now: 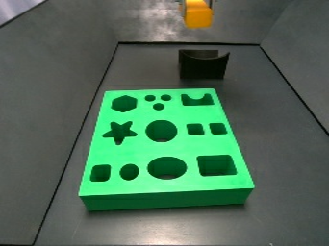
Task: Pick up the rectangle object. Move up. Place the rectangle object on the fixture. Regrasp the rectangle object. Move to above the board. Insert the rectangle object.
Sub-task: Place the rectangle object on the fixture.
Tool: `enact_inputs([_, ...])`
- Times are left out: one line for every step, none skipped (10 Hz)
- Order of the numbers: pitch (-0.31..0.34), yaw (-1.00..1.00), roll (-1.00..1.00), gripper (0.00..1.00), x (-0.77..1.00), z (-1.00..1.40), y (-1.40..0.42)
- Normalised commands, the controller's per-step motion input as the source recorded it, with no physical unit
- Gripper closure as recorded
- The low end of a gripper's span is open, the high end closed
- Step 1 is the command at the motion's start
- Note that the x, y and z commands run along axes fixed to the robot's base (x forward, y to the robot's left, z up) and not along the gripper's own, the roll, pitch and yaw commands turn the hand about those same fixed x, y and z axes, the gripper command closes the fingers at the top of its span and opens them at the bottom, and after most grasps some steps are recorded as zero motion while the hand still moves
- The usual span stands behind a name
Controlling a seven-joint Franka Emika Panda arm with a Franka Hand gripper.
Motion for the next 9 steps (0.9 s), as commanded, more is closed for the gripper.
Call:
enact_inputs([0.099, -0.03, -1.0, 1.0, 0.49, 0.03, 0.41])
enact_inputs([0.103, -0.04, -1.0, 1.0, 0.42, 0.01, 0.33])
enact_inputs([0.114, -0.04, -1.0, 1.0, 0.32, 0.0, 0.15])
enact_inputs([0.12, -0.04, -1.0, 1.0, 0.28, 0.0, 0.12])
enact_inputs([0.129, -0.05, -1.0, 1.0, 0.19, 0.0, 0.08])
enact_inputs([0.135, -0.06, -1.0, 1.0, 0.12, -0.01, 0.06])
enact_inputs([0.136, -0.07, -1.0, 1.0, 0.06, 0.0, 0.05])
enact_inputs([0.137, -0.09, -1.0, 1.0, 0.06, -0.01, 0.04])
enact_inputs([0.142, -0.1, -1.0, 1.0, 0.07, -0.01, 0.04])
